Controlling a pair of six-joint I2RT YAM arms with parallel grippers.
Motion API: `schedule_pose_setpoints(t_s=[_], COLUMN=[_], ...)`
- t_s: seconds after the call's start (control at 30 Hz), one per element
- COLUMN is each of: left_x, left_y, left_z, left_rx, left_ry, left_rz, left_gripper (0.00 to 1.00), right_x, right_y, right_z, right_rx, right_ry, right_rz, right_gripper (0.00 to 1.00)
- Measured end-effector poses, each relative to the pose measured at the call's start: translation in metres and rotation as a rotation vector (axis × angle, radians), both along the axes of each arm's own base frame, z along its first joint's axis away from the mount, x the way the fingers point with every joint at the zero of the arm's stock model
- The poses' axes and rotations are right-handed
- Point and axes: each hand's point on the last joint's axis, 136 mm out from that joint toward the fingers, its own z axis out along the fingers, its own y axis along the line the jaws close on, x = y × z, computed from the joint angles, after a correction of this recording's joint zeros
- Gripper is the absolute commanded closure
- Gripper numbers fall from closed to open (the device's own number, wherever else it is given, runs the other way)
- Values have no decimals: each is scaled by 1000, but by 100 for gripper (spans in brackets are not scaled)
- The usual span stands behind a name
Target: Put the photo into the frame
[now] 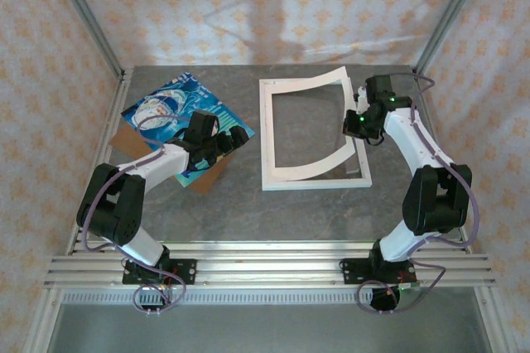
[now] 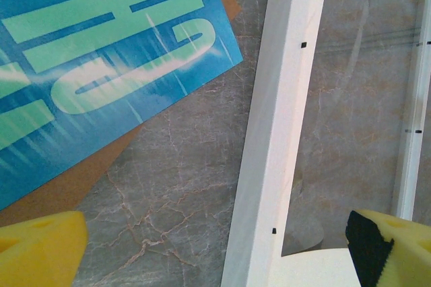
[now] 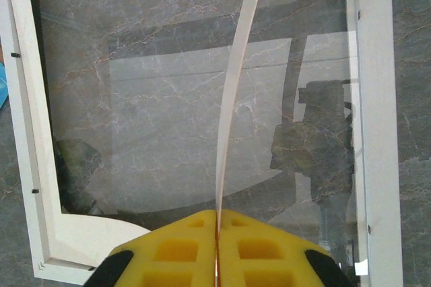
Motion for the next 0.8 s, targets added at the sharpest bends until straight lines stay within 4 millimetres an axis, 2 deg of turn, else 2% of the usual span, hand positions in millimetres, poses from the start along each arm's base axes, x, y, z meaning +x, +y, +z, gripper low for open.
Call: schedule_pose_setpoints(t_s=[0.17,0.33,0.47,0.53,0.8], left_x=[0,-1,-2,-3,0], left_y=[0,1,2,3,9], left_z=[0,-2,-3,-4,7], left_rx=[1,6,10,17,34], left_ry=[1,8,15,17,-15], left_rz=[0,2,4,9,34], left_gripper=[0,0,0,0,0], right_x=[0,0,-3,-2,1], right_y=[-2,-9,-18,-23,-38], right_z=[-3,-10,-21,-23,-23], right_rx=[-7,-37,-77,-105,-172], right_ry=[8,16,37,38,27], right_rz=[-16,-53,-86,-107,-166], right_gripper=[64,33,15,3,1])
